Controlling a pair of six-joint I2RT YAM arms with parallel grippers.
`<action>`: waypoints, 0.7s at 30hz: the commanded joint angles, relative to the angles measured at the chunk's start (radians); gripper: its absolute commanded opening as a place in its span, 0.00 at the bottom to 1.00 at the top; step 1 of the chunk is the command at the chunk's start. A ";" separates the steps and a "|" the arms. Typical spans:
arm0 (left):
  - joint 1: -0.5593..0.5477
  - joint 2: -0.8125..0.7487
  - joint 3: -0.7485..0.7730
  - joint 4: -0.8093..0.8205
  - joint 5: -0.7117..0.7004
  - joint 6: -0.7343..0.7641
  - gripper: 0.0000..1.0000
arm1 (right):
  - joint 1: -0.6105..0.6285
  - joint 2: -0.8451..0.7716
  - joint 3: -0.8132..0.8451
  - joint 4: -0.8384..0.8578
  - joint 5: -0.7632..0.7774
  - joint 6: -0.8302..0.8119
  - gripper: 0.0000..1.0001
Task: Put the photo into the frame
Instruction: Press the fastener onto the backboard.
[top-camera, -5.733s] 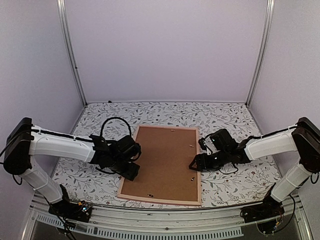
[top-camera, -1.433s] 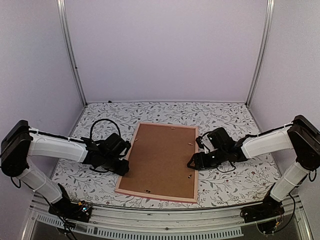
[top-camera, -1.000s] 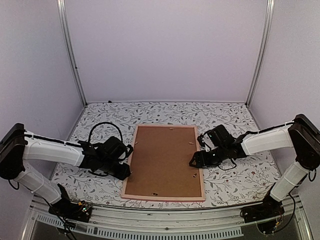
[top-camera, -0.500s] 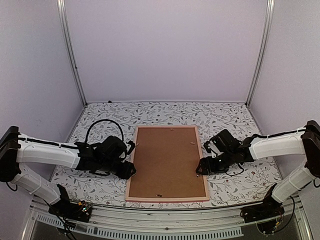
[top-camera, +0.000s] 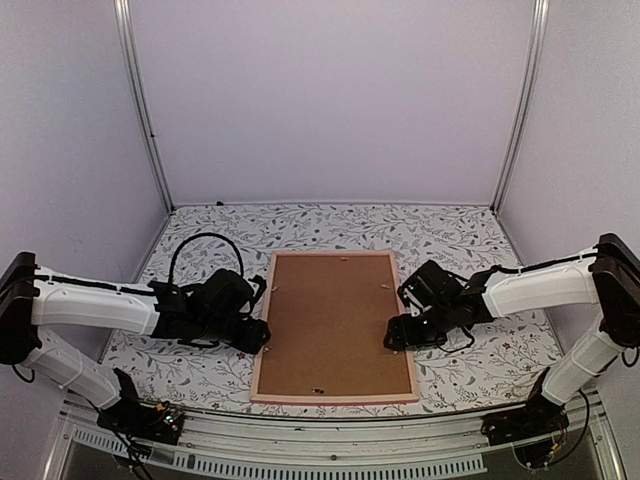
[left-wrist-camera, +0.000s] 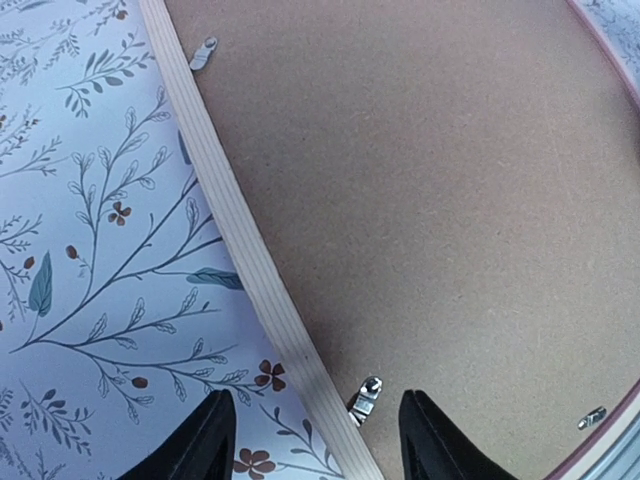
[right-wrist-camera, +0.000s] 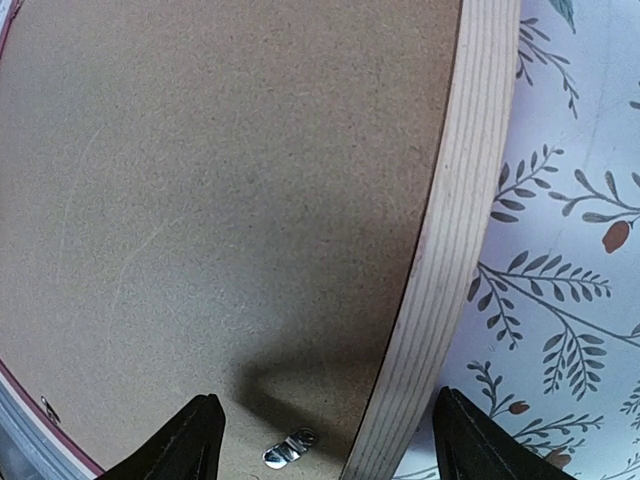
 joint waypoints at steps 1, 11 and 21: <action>-0.012 -0.017 0.015 -0.016 -0.028 0.003 0.58 | 0.031 0.057 -0.016 -0.106 0.033 0.042 0.75; -0.012 -0.017 0.005 -0.017 -0.033 -0.003 0.58 | 0.042 0.005 -0.056 -0.123 0.031 0.012 0.68; -0.011 -0.015 0.005 -0.028 -0.037 -0.005 0.58 | 0.043 -0.020 -0.082 -0.141 0.048 -0.026 0.61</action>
